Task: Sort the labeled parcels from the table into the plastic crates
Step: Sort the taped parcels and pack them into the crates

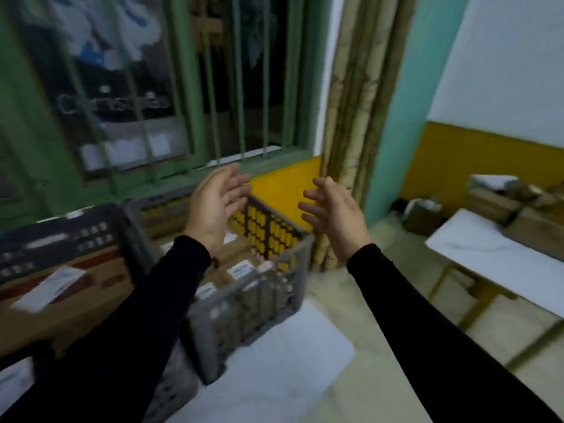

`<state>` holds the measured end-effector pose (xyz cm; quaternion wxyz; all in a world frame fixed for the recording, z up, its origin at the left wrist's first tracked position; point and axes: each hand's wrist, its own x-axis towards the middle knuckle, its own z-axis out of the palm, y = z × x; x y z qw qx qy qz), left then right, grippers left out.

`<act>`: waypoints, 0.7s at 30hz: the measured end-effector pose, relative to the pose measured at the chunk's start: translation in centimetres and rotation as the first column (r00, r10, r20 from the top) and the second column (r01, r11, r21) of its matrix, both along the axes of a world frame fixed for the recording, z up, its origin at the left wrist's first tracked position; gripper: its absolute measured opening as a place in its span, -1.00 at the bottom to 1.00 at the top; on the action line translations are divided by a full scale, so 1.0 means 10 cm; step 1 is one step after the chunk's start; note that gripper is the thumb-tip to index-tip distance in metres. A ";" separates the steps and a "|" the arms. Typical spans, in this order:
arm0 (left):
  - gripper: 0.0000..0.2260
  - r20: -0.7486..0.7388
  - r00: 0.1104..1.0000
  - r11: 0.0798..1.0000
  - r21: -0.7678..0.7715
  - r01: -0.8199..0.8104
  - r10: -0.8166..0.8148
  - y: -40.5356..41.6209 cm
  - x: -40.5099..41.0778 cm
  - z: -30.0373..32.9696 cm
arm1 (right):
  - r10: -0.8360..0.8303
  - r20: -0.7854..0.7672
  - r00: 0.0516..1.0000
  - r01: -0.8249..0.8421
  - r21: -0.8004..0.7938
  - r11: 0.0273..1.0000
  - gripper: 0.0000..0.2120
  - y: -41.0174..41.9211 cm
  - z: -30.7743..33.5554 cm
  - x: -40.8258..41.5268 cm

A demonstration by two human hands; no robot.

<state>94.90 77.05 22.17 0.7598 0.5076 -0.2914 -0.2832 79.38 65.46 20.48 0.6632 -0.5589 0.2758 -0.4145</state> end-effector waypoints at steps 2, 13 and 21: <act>-0.72 -0.011 0.998 0.998 -0.008 0.060 -0.060 -0.48 -0.53 0.01 | -0.065 0.017 0.998 0.065 0.017 0.998 -0.75 -0.40 0.02 -0.61; -0.73 0.007 0.923 0.923 -0.009 0.385 -0.385 -2.89 -3.36 -0.05 | -0.447 -0.008 0.895 0.447 0.036 0.894 -0.73 -2.06 -0.05 -3.60; -0.77 -0.023 0.771 0.771 -0.030 0.636 -0.637 -4.70 -4.79 -0.17 | -0.662 -0.085 0.745 0.666 0.038 0.745 -0.69 -3.22 -0.20 -5.13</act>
